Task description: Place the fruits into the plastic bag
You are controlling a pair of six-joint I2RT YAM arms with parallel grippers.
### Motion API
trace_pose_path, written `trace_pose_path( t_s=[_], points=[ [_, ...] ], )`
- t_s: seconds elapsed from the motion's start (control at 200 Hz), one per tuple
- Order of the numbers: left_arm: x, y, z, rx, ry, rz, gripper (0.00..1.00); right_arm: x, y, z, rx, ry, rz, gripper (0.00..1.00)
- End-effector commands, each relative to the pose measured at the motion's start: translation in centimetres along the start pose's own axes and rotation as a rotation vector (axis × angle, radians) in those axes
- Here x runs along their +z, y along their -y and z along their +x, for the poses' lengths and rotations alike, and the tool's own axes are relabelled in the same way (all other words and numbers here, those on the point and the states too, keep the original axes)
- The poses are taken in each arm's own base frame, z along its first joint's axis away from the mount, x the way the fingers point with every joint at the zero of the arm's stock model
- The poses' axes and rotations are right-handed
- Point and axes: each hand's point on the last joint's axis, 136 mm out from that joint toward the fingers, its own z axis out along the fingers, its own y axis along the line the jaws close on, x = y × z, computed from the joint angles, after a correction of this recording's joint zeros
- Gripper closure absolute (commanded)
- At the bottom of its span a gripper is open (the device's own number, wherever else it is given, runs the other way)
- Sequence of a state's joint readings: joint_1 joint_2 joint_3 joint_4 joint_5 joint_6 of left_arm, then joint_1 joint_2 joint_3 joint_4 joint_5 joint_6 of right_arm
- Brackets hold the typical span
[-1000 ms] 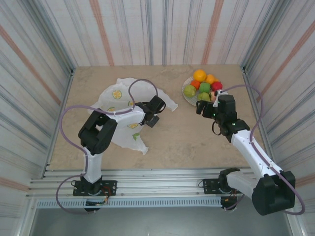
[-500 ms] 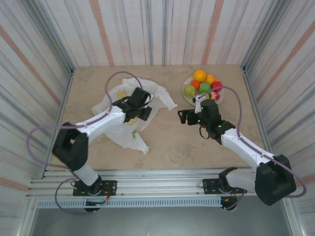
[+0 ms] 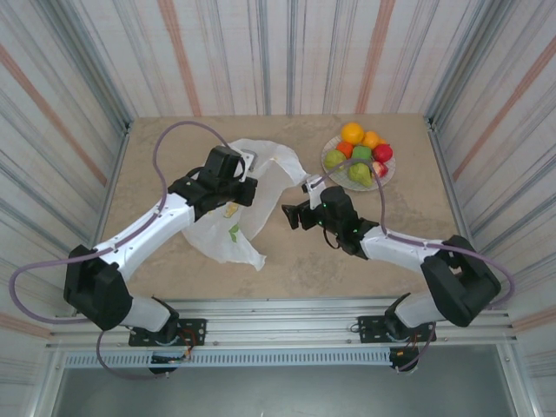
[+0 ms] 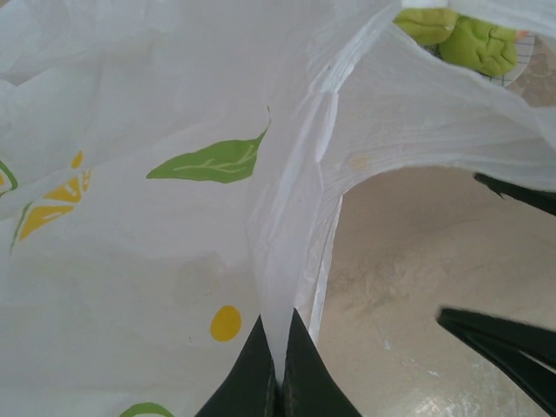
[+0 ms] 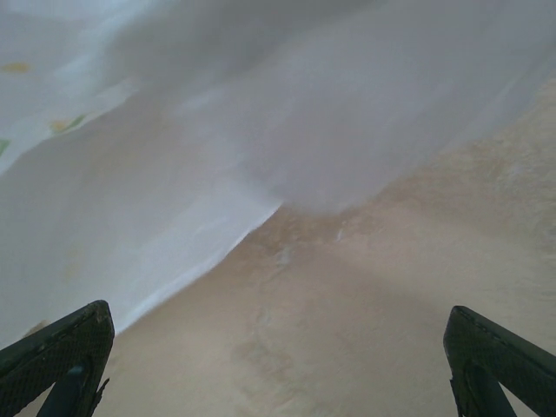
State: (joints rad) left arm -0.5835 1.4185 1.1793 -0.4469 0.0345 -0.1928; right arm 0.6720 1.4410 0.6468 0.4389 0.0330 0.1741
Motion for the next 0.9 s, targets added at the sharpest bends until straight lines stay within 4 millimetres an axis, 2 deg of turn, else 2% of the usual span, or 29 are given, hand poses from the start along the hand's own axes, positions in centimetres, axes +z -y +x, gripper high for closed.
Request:
trace_pose_path(
  t_s=[0.0,0.105,0.2,0.326,0.411,0.526,0.646,0.777,0.897],
  points=[
    [-1.7,1.3,-0.1,-0.051,0.006,0.069,1.0,1.2,1.8,-4.4,0.064,0.155,0.104,0.0],
    [-2.4,1.9,-0.4,-0.081,0.022,0.11,1.0,2.5,3.8,-5.2,0.152,0.185,0.221,0.03],
    [-2.9,2.4,-0.7,-0.097,0.03,0.144,1.0,3.6,4.0,-5.7,0.199,0.213,0.208,0.09],
    [-3.1,2.2,-1.0,-0.12,0.034,0.172,1.0,5.0,5.0,-5.9,0.217,0.203,0.263,0.37],
    [-3.3,1.7,-1.3,-0.135,0.031,0.186,1.0,5.1,5.6,-6.1,0.181,0.193,0.315,0.55],
    [-3.9,0.6,-1.3,-0.131,0.02,0.163,1.0,4.1,6.5,-6.7,0.11,0.178,0.389,0.75],
    [-4.4,-0.7,-1.1,-0.114,0.003,0.109,1.0,2.7,6.8,-7.0,0.031,0.143,0.418,0.91],
    [-4.8,-2.9,-0.6,-0.056,-0.039,-0.017,1.0,0.8,6.0,-7.1,-0.024,0.044,0.392,0.98],
    [-4.9,-4.5,-0.3,0.015,-0.086,-0.112,1.0,-1.2,4.1,-8.0,-0.032,-0.019,0.343,0.99]
  ],
)
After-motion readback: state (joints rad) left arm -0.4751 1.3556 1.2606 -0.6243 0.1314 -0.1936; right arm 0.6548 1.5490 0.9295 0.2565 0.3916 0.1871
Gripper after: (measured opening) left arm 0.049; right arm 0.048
